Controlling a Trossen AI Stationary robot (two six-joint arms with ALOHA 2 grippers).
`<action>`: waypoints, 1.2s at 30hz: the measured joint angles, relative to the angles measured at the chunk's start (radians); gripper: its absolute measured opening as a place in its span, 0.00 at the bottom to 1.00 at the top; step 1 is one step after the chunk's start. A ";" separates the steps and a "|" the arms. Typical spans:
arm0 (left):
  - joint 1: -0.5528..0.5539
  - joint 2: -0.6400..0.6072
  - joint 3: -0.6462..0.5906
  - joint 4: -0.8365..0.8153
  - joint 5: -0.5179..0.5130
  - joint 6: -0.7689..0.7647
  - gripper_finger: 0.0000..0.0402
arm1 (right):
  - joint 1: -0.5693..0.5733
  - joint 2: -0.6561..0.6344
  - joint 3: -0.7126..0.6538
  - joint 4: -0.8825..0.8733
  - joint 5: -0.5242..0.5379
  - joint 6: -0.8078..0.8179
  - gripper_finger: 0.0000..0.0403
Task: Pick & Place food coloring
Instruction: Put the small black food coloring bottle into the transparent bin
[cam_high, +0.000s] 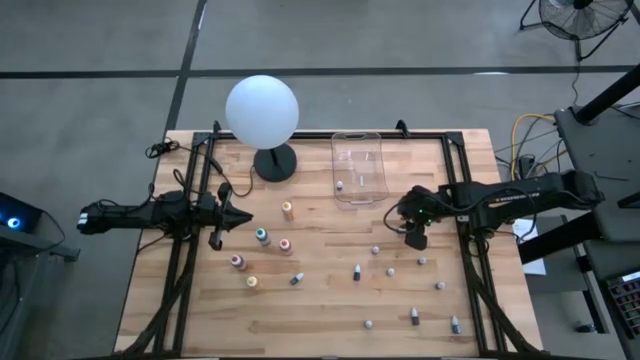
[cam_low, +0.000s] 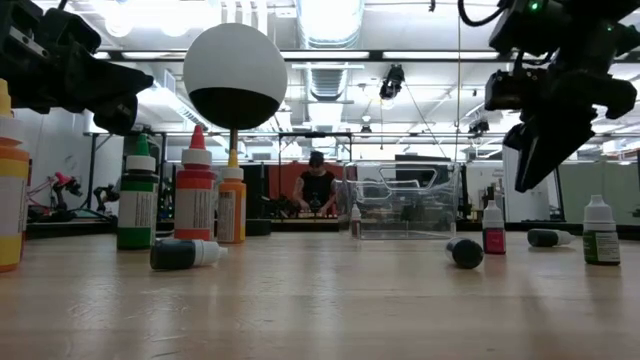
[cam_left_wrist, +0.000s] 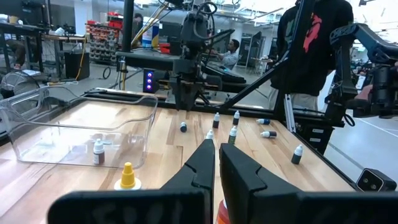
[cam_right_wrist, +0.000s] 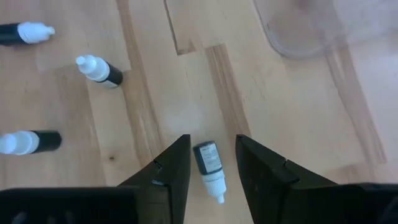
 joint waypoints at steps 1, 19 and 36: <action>0.000 0.000 0.000 0.000 0.000 0.000 0.00 | 0.000 -0.005 -0.004 -0.009 0.001 0.016 0.29; 0.000 0.000 0.000 0.000 0.000 0.000 0.00 | -0.018 -0.101 -0.005 0.000 -0.357 0.592 0.22; 0.000 0.000 0.000 0.000 0.000 0.000 0.00 | 0.043 -0.128 0.155 0.098 -0.362 1.208 0.37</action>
